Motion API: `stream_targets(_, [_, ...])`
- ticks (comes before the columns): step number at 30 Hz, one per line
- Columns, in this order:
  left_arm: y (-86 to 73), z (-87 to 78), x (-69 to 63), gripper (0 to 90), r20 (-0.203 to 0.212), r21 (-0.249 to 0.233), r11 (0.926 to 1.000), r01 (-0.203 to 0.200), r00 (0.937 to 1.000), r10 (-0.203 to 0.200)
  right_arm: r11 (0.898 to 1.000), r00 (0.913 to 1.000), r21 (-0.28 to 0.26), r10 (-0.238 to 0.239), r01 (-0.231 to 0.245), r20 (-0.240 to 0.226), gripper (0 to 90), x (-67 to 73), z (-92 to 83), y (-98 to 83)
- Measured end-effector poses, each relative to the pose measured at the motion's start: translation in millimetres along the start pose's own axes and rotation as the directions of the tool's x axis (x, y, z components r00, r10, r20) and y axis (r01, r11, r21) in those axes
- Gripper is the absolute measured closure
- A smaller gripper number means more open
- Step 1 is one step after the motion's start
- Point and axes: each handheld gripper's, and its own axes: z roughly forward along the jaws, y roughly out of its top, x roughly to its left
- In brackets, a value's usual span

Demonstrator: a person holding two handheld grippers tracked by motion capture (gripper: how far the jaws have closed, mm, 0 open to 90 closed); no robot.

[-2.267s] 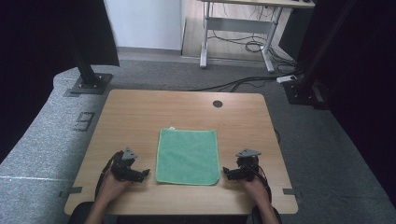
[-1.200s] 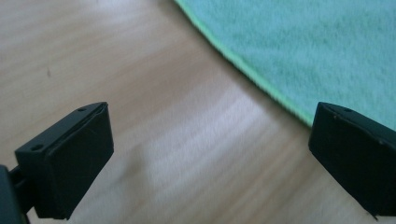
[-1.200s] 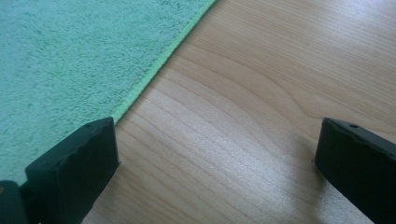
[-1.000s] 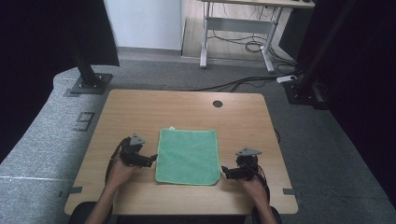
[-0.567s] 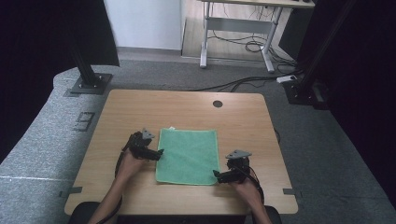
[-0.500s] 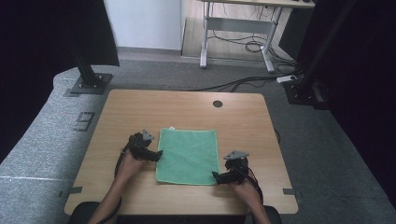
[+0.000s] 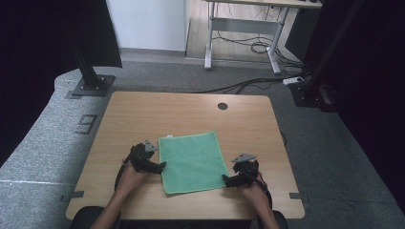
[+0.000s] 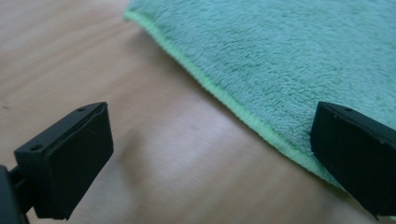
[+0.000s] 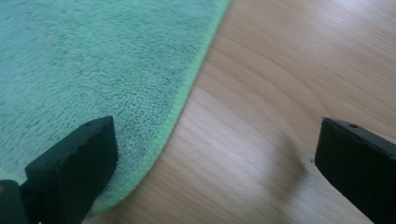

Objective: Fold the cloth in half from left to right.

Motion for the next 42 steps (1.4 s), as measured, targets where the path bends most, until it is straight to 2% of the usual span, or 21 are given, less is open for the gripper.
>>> stream_targets(4, [-2.3,-2.1,-7.2,0.0,0.038,0.007,1.0,-0.006,0.9993,0.005,1.0,0.9994,-0.004,0.028,-0.027,0.019,0.0,-9.8,-0.8,-3.0])
stream_targets(7, [1.0,-2.0,-4.5,0.0,0.037,0.005,1.0,-0.007,0.9993,0.007,0.999,0.9989,-0.005,0.047,-0.047,0.007,0.0,-14.2,-0.7,-4.8])
stream_targets(13, [11.5,-3.2,10.6,0.0,0.02,-0.034,0.9989,0.033,0.9993,-0.032,0.998,0.9984,-0.011,0.055,-0.055,-0.007,0.0,-16.3,0.5,-5.8])
stream_targets(17, [22.2,-2.0,24.9,0.0,-0.001,-0.056,0.9971,0.052,0.9986,-0.052,0.997,0.9967,-0.018,0.077,-0.077,-0.026,0.0,-18.8,1.7,-7.8])
stream_targets(21, [31.2,3.5,38.1,0.0,-0.016,-0.074,0.9935,0.087,0.996,-0.088,0.996,0.9958,-0.034,0.081,-0.082,-0.042,0.0,-20.4,2.4,-10.1])
stream_targets(27, [34.0,17.2,51.6,0.0,-0.039,-0.079,0.989,0.125,0.991,-0.128,0.996,0.9962,-0.053,0.072,-0.074,-0.05,0.0,-21.1,2.7,-12.1])
stream_targets(32, [30.8,28.7,54.5,0.0,-0.042,-0.073,0.9869,0.144,0.9882,-0.147,0.995,0.9961,-0.062,0.072,-0.075,-0.051,0.0,-21.1,2.7,-13.0])
stream_targets(37, [29.6,35.3,53.0,0.0,-0.058,-0.043,0.9916,0.122,0.9905,-0.124,0.995,0.9961,-0.065,0.07,-0.074,-0.053,0.0,-21.2,2.8,-13.4])
stream_targets(39, [29.8,35.6,52.5,0.0,-0.065,-0.045,0.9928,0.111,0.9914,-0.114,0.995,0.9962,-0.067,0.07,-0.073,-0.053,0.0,-21.2,2.8,-13.6])
stream_targets(42, [29.7,36.5,55.5,0.0,-0.039,-0.033,0.9897,0.139,0.9893,-0.141,0.995,0.9962,-0.067,0.068,-0.072,-0.054,0.0,-21.3,2.8,-13.7])
